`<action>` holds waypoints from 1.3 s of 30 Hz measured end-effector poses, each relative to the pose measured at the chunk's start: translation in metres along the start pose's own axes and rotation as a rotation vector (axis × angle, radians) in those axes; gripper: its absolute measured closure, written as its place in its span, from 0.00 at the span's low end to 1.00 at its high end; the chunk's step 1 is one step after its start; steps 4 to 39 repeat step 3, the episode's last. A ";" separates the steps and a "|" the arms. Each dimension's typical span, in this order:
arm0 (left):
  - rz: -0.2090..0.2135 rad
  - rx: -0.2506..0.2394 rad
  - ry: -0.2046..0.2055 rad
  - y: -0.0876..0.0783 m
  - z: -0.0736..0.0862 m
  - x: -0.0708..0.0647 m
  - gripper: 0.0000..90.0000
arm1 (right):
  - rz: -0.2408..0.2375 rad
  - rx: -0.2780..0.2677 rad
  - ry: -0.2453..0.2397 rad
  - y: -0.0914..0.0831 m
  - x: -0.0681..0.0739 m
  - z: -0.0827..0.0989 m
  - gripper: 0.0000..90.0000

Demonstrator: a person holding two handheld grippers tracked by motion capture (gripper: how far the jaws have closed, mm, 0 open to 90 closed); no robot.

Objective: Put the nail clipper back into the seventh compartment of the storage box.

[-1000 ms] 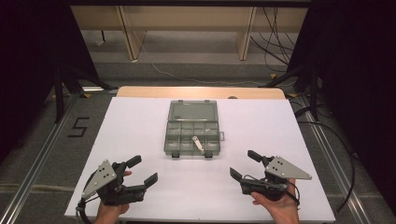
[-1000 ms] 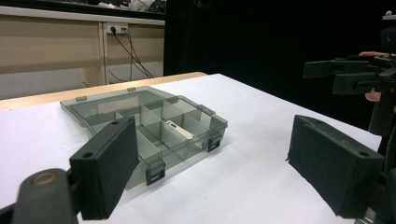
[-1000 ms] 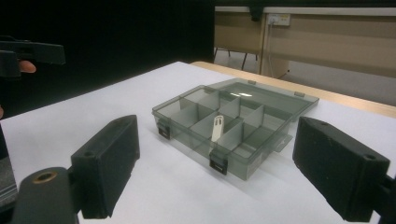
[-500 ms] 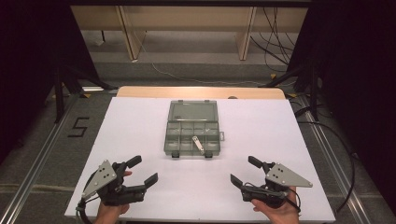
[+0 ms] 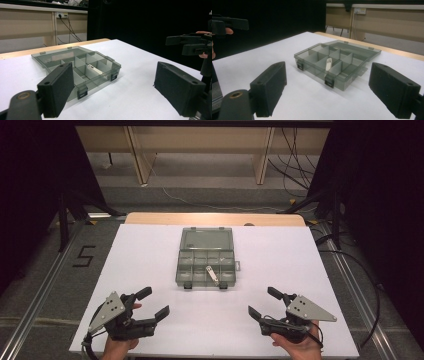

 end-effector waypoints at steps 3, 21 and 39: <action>0.001 0.001 -0.001 0.000 0.000 0.000 0.17 | -0.009 -0.008 0.005 0.001 0.001 -0.001 0.18; 0.001 0.001 -0.001 0.000 0.000 0.000 0.17 | -0.009 -0.008 0.005 0.001 0.001 -0.001 0.18; 0.001 0.001 -0.001 0.000 0.000 0.000 0.17 | -0.009 -0.008 0.005 0.001 0.001 -0.001 0.18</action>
Point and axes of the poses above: each handheld gripper's, and its own axes: y roughly forward along the jaws, z roughly out of its underside, x roughly to its left, the point moved 9 cm from there along y, roughly forward along the jaws, and after that the axes turned 9 degrees about -z, right-handed, at the moved point
